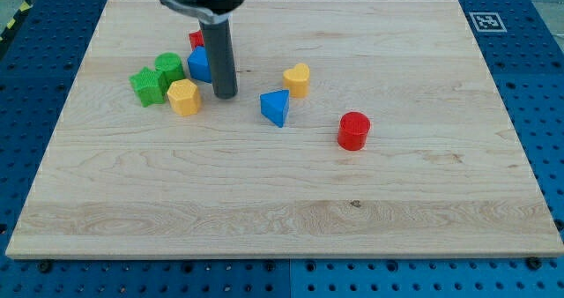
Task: Slide the blue triangle down
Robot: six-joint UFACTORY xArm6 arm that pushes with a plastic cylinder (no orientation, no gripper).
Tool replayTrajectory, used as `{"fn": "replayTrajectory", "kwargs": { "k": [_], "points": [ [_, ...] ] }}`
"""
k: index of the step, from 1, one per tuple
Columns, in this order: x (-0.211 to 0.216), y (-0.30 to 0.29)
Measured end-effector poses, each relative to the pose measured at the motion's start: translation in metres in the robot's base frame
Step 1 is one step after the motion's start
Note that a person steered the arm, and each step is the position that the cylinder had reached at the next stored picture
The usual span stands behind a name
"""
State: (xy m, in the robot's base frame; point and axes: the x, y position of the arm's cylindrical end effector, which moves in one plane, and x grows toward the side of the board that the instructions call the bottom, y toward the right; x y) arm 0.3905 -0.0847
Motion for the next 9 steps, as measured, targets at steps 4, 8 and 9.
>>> {"fn": "replayTrajectory", "kwargs": {
  "k": [4, 8, 9],
  "points": [
    [0.012, 0.063],
    [0.044, 0.091],
    [0.057, 0.091]
  ]
}}
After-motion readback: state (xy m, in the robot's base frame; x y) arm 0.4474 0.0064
